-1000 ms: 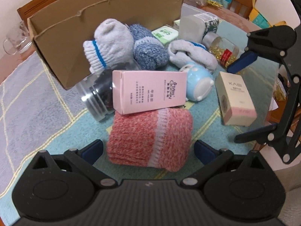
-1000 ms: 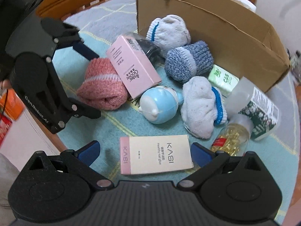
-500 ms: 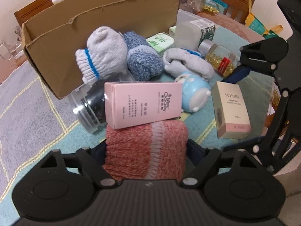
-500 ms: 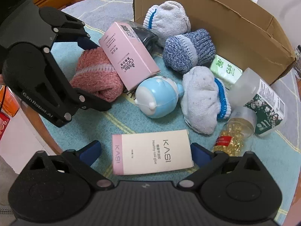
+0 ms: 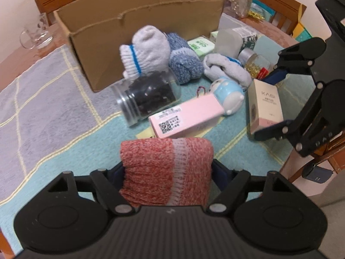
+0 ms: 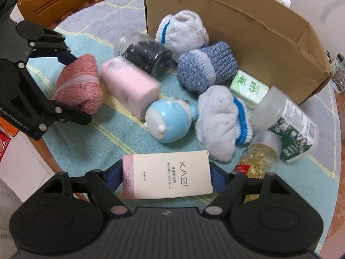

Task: Organize objects
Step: 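Grasp the pink knitted sock with the left tool while the right tool grasps the KASI box, then carry the sock and KASI box into the cardboard box and open both tools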

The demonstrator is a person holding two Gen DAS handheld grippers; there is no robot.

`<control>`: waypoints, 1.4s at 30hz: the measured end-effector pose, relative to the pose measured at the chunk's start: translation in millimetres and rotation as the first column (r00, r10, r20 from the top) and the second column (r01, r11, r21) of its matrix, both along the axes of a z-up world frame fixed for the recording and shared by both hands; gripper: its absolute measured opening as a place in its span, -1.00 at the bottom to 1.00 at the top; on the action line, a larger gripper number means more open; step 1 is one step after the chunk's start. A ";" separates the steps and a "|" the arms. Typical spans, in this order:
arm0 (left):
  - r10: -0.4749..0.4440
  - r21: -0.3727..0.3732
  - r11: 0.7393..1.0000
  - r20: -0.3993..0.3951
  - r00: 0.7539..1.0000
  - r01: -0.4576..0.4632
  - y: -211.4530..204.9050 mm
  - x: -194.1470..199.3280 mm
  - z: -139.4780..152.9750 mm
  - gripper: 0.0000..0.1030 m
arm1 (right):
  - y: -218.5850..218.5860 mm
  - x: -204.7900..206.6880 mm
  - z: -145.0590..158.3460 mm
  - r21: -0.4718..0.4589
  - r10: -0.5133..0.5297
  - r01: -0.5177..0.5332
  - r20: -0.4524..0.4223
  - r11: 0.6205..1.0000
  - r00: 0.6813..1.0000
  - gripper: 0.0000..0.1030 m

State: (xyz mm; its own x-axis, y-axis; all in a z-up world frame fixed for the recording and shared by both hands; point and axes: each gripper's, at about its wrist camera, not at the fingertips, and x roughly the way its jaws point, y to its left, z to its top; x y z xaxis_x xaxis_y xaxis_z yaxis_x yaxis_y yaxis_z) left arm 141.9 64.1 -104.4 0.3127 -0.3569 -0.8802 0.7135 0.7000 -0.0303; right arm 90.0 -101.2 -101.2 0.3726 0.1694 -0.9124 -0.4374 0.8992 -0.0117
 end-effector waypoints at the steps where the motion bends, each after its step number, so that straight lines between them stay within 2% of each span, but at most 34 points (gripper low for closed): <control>1: 0.006 -0.001 1.000 0.000 1.000 -0.006 2.2 -0.2 4.7 0.53 | -3.4 -0.1 2.3 0.002 0.001 -0.001 0.004 1.000 1.000 0.64; 7: 0.035 0.007 0.999 0.010 0.999 -0.035 8.6 5.5 35.5 0.53 | -3.6 6.6 24.3 0.009 0.010 -0.010 0.052 1.000 0.999 0.64; 11: 0.053 0.018 0.998 0.036 0.998 -0.053 3.5 23.6 58.9 0.53 | -14.1 12.6 48.3 0.028 0.005 -0.007 0.090 1.000 0.996 0.64; 15: 0.072 -0.012 0.997 0.077 0.994 -0.071 -8.5 53.7 85.9 0.53 | -20.1 38.3 68.2 0.038 0.008 -0.014 0.139 0.999 0.990 0.64; 19: 0.102 -0.044 0.994 0.153 0.983 -0.097 -28.0 90.1 110.9 0.53 | -26.7 68.1 84.4 0.046 0.006 -0.015 0.191 0.999 0.982 0.64; 24: 0.136 -0.069 0.990 0.207 0.969 -0.124 -52.6 144.8 128.3 0.53 | -39.5 109.2 106.0 0.078 -0.021 0.001 0.245 0.997 0.969 0.64; 28: 0.173 -0.050 0.985 0.220 0.960 -0.166 -71.4 189.6 123.7 0.53 | -45.0 142.9 113.7 0.106 -0.033 0.006 0.254 0.994 0.967 0.64; 32: 0.209 -0.010 0.977 0.199 0.958 -0.211 -85.6 226.2 107.4 0.54 | -43.9 175.9 105.4 0.132 -0.033 0.003 0.227 0.991 0.973 0.64; 38: 0.262 -0.011 0.965 0.148 0.954 -0.264 -92.7 250.0 87.4 0.57 | -34.9 195.9 86.3 0.138 0.003 -0.029 0.186 0.990 0.983 0.64; 40: 0.269 -0.014 0.963 0.134 0.954 -0.269 -93.6 252.6 83.2 0.84 | -31.3 196.9 82.1 0.138 0.028 -0.053 0.177 0.989 0.984 0.68; 42: 0.274 -0.018 0.961 0.149 0.950 -0.275 -94.4 251.3 83.5 0.94 | -27.6 195.5 80.1 0.128 0.043 -0.067 0.180 0.990 0.983 0.85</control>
